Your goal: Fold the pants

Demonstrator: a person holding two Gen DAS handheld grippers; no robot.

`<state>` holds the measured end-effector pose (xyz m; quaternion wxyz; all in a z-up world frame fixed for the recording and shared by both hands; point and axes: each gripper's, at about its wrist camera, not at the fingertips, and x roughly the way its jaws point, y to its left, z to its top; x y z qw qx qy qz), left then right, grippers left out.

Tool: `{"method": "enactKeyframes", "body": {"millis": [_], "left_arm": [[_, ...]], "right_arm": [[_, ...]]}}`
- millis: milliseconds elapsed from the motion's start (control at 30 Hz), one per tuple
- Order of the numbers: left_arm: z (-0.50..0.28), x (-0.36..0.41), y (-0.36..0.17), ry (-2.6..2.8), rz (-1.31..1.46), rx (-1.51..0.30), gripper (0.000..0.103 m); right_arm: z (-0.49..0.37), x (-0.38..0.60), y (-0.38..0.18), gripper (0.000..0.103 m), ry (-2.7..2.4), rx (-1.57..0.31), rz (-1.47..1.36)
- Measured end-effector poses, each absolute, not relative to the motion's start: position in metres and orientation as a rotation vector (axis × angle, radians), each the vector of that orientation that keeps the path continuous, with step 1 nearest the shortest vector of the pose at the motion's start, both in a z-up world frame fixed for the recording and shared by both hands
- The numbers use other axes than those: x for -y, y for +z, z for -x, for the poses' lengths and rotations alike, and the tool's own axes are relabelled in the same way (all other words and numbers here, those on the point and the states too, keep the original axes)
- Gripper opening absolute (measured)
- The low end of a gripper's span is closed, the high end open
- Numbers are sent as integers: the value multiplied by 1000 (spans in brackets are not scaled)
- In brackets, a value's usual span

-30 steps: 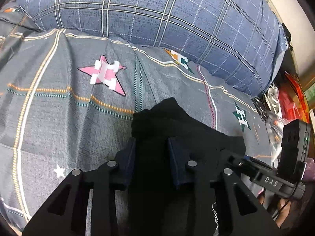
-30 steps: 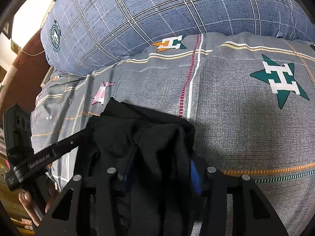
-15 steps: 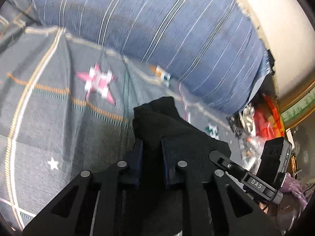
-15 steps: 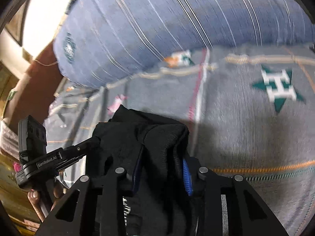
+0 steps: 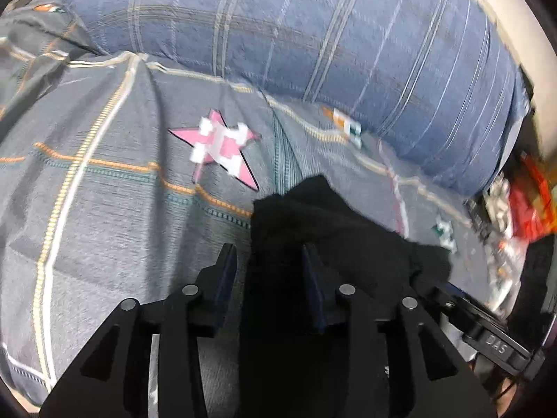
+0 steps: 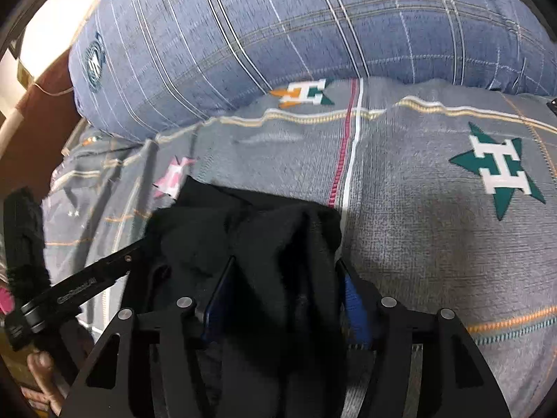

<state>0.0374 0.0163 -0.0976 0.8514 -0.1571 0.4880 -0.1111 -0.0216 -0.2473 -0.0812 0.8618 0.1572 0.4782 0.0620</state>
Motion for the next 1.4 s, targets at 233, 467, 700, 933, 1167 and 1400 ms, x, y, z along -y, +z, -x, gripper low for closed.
{"method": "enactKeyframes", "body": {"millis": [233, 467, 700, 933, 1167, 1400], "left_arm": [[26, -36, -78, -241, 341, -958, 53], [55, 2, -104, -164, 105, -960, 54], [70, -18, -95, -166, 177, -920, 58], [122, -16, -70, -132, 75, -761, 64], [159, -8, -52, -86, -41, -598, 84], [183, -9, -56, 9, -31, -592, 84]], "right_arm": [[88, 240, -51, 64, 185, -901, -276], [93, 227, -111, 68, 57, -1097, -172], [110, 240, -100, 71, 58, -1038, -253], [157, 221, -65, 73, 115, -871, -281], [207, 200, -47, 74, 95, -773, -214], [243, 200, -33, 76, 81, -710, -184]]}}
